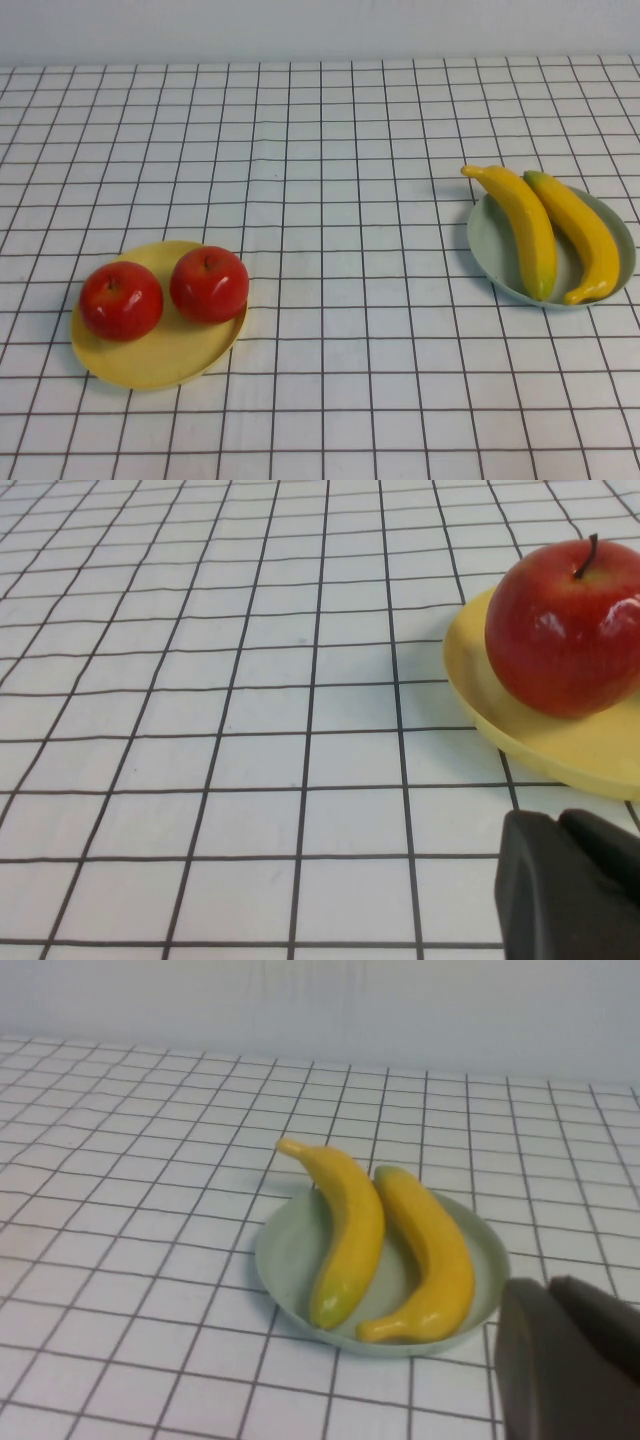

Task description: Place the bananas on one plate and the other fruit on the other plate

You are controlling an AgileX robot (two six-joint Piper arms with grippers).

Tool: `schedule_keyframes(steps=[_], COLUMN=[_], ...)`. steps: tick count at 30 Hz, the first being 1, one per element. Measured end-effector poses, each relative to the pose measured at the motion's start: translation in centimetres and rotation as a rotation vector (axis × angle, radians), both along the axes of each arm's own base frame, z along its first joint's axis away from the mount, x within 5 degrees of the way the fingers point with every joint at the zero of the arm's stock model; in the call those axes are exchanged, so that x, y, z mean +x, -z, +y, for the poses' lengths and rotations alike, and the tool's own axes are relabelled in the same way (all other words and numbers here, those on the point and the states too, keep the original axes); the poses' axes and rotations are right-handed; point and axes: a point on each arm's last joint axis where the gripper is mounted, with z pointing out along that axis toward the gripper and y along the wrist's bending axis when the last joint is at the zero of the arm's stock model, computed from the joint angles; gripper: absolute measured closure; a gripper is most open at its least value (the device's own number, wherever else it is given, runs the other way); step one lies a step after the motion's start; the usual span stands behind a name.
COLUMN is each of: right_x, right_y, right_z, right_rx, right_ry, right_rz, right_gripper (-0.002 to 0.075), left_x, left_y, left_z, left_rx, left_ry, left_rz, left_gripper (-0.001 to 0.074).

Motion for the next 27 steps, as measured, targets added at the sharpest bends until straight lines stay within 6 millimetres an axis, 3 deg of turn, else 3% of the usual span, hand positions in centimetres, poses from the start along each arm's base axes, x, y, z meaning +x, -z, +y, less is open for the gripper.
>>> schedule_keyframes(steps=[3,9,15,27], right_x=[0.3,0.9,0.2,-0.9], right_y=[1.8,4.1,6.3,8.8], right_z=[0.2,-1.1,-0.8,-0.5], right_rx=[0.035,-0.011,0.091,0.083], right_ry=[0.011,0.189,0.164,0.146], right_rz=[-0.048,-0.232,-0.148,0.087], right_gripper=[0.074,0.074,0.074,0.0734], left_x=[0.0,0.0,0.0,0.0], left_y=[0.0,0.0,0.0,0.0], left_z=[0.0,0.0,0.0,0.0], left_rx=[0.0,0.0,0.0,0.0], left_ry=[0.0,0.0,0.0,0.0], left_rz=[0.0,0.0,0.0,0.0], left_gripper=[0.0738,0.0738,0.0738,0.0738])
